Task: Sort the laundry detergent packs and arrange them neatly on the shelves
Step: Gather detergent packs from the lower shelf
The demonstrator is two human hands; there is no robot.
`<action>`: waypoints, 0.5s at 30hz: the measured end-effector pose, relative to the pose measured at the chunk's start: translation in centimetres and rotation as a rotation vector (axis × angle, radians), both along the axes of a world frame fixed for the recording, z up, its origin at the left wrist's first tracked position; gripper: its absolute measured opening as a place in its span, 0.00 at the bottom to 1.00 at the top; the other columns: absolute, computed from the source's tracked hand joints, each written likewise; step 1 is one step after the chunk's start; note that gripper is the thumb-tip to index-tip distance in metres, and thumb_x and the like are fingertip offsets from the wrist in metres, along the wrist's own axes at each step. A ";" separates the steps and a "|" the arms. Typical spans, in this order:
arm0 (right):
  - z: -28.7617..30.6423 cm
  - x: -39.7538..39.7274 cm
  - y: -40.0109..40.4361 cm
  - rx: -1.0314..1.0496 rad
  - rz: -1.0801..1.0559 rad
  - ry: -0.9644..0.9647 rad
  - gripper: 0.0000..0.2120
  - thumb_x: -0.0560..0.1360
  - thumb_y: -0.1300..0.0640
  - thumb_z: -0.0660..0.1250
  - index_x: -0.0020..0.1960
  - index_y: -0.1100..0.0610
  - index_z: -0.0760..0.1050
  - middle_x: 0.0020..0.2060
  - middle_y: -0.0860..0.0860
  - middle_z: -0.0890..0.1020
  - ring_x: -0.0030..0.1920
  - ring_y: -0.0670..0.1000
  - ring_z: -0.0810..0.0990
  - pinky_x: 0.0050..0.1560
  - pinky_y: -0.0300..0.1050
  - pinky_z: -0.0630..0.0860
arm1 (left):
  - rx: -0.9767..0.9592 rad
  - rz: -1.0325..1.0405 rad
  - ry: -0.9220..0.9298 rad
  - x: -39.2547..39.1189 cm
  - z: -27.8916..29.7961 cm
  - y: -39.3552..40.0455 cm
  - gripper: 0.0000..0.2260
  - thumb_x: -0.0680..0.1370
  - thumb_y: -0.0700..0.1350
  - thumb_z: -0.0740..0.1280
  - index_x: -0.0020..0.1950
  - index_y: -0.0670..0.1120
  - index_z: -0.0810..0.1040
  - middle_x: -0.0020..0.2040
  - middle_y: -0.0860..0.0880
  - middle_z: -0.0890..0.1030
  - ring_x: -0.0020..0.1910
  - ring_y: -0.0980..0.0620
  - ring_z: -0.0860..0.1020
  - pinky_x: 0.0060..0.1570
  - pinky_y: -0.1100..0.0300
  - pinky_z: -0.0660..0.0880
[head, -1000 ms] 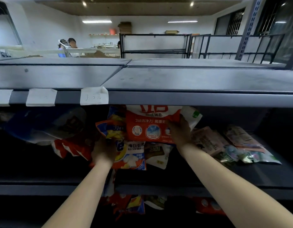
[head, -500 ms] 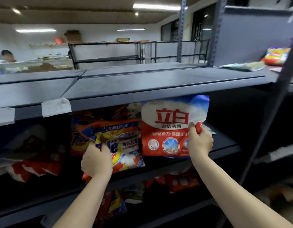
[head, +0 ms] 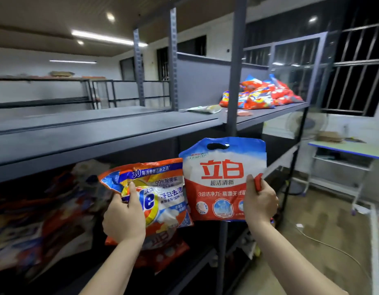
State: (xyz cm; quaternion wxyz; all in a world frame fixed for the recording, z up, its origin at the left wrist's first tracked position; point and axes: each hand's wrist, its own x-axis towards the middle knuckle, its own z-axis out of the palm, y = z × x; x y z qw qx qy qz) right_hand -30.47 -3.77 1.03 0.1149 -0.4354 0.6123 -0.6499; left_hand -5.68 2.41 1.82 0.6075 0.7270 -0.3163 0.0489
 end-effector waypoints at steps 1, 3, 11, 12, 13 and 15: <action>0.3 -1.3 -0.1 -0.005 -0.020 0.004 0.18 0.78 0.43 0.60 0.36 0.54 0.74 0.29 0.42 0.76 0.30 0.45 0.77 0.32 0.37 0.67 | -0.011 -0.032 0.003 -1.2 0.3 -0.7 0.23 0.78 0.60 0.58 0.34 0.43 0.71 0.31 0.45 0.75 0.35 0.40 0.76 0.40 0.50 0.70; 0.8 -4.0 -0.4 -0.005 -0.065 0.019 0.18 0.78 0.44 0.59 0.38 0.55 0.74 0.30 0.46 0.77 0.33 0.51 0.78 0.37 0.42 0.73 | -0.032 -0.091 0.005 -3.7 1.0 -2.0 0.23 0.78 0.60 0.58 0.34 0.43 0.71 0.30 0.47 0.74 0.34 0.40 0.76 0.40 0.50 0.71; 1.8 -15.1 -5.8 -0.050 -0.183 0.022 0.15 0.78 0.44 0.59 0.39 0.52 0.73 0.33 0.48 0.78 0.37 0.55 0.81 0.45 0.52 0.78 | -0.144 -0.246 0.077 -14.5 3.2 -9.7 0.18 0.78 0.59 0.60 0.32 0.51 0.69 0.29 0.54 0.76 0.28 0.54 0.75 0.31 0.62 0.66; 1.9 -16.6 -7.0 -0.046 -0.181 0.009 0.16 0.78 0.43 0.59 0.39 0.52 0.73 0.35 0.50 0.80 0.38 0.55 0.82 0.46 0.54 0.79 | -0.162 -0.253 0.083 -16.1 3.6 -10.9 0.18 0.78 0.59 0.60 0.32 0.52 0.69 0.28 0.56 0.76 0.27 0.56 0.75 0.29 0.64 0.64; 2.0 -18.2 -8.2 -0.037 -0.182 -0.003 0.17 0.78 0.42 0.59 0.39 0.52 0.73 0.36 0.51 0.81 0.38 0.55 0.82 0.46 0.56 0.79 | -0.172 -0.256 0.087 -17.8 3.9 -12.1 0.18 0.79 0.58 0.60 0.32 0.52 0.69 0.27 0.56 0.75 0.27 0.57 0.74 0.29 0.65 0.63; 2.3 -21.3 -10.7 -0.031 -0.190 -0.020 0.17 0.78 0.40 0.58 0.39 0.51 0.73 0.36 0.52 0.82 0.37 0.54 0.82 0.45 0.56 0.80 | -0.170 -0.263 0.099 -21.1 4.5 -14.7 0.17 0.79 0.58 0.60 0.32 0.52 0.69 0.28 0.57 0.75 0.28 0.56 0.75 0.31 0.63 0.65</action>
